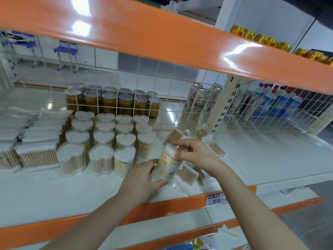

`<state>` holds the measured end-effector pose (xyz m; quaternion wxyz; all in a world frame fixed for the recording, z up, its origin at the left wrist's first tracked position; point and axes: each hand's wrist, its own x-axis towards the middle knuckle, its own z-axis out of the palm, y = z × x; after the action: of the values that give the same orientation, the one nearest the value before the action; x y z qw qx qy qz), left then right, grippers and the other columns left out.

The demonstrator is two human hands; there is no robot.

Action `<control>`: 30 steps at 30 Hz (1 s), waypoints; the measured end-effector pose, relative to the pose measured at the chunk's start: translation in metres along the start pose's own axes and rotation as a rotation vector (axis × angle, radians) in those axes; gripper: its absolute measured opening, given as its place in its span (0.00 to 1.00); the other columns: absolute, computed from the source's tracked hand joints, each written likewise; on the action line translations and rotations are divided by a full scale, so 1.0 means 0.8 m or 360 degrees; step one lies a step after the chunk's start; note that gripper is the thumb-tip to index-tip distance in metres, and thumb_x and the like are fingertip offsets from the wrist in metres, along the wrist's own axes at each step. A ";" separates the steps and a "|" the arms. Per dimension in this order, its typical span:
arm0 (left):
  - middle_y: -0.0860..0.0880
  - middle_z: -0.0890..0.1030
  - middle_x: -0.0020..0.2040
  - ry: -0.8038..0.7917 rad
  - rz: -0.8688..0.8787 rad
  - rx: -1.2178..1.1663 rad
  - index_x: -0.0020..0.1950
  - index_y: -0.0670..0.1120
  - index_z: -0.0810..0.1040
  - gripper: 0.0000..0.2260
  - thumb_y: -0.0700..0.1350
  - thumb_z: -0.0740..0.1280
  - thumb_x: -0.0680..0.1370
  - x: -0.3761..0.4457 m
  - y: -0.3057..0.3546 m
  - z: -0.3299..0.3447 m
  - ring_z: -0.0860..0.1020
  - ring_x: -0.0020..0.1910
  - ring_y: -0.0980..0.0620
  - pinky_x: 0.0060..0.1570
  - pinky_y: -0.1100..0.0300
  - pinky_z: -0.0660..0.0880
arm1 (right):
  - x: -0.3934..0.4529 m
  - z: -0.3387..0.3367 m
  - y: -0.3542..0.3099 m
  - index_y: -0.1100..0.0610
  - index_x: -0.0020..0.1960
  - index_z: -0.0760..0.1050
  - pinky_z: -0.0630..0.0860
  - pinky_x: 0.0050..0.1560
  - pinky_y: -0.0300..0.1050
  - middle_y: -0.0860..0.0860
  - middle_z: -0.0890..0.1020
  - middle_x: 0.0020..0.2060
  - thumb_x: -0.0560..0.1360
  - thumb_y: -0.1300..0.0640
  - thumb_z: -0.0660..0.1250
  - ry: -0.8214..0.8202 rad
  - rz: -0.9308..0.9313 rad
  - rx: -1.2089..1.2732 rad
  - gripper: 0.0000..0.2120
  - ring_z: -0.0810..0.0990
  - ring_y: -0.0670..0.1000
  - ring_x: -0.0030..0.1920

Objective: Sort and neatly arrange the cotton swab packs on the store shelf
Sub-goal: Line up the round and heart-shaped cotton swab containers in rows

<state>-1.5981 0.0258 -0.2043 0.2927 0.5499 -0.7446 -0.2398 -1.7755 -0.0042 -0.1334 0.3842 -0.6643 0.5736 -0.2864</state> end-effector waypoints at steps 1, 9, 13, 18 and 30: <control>0.54 0.76 0.58 -0.0007 0.0004 0.0007 0.70 0.53 0.66 0.29 0.58 0.70 0.71 -0.002 -0.002 -0.001 0.73 0.57 0.56 0.54 0.62 0.71 | 0.001 0.002 0.000 0.57 0.63 0.74 0.68 0.33 0.25 0.45 0.73 0.36 0.73 0.62 0.67 0.0001 0.0011 -0.0017 0.18 0.73 0.39 0.35; 0.48 0.81 0.46 0.0439 0.0527 0.0452 0.52 0.43 0.81 0.18 0.47 0.58 0.70 -0.013 -0.044 -0.027 0.71 0.48 0.54 0.51 0.62 0.67 | 0.019 0.029 0.001 0.58 0.59 0.74 0.69 0.38 0.27 0.50 0.77 0.46 0.68 0.59 0.72 0.0193 -0.0128 -0.0324 0.19 0.73 0.43 0.42; 0.47 0.81 0.45 0.0568 0.0524 0.0478 0.50 0.42 0.81 0.16 0.43 0.56 0.71 -0.008 -0.058 -0.051 0.71 0.48 0.53 0.49 0.62 0.65 | 0.032 0.051 0.006 0.56 0.62 0.72 0.67 0.41 0.27 0.50 0.75 0.53 0.69 0.54 0.72 0.0241 -0.0171 -0.0482 0.24 0.72 0.44 0.49; 0.45 0.83 0.49 0.0497 0.0467 0.0669 0.51 0.42 0.82 0.18 0.44 0.56 0.72 0.008 -0.075 -0.069 0.79 0.50 0.46 0.55 0.59 0.64 | 0.044 0.074 0.011 0.57 0.66 0.68 0.66 0.48 0.36 0.52 0.74 0.55 0.70 0.50 0.71 0.0255 -0.0177 -0.0644 0.27 0.71 0.46 0.50; 0.46 0.81 0.56 0.0189 0.0457 0.0830 0.56 0.45 0.81 0.20 0.46 0.53 0.74 0.033 -0.091 -0.065 0.79 0.56 0.44 0.59 0.47 0.65 | 0.029 0.070 0.023 0.54 0.64 0.71 0.70 0.46 0.34 0.49 0.70 0.52 0.68 0.65 0.68 0.0174 -0.0291 -0.0629 0.25 0.71 0.44 0.42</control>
<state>-1.5183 -0.0213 -0.2119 0.2155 0.5085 -0.8329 0.0359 -1.7355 -0.0176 -0.1807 0.1872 -0.7594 0.5760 -0.2376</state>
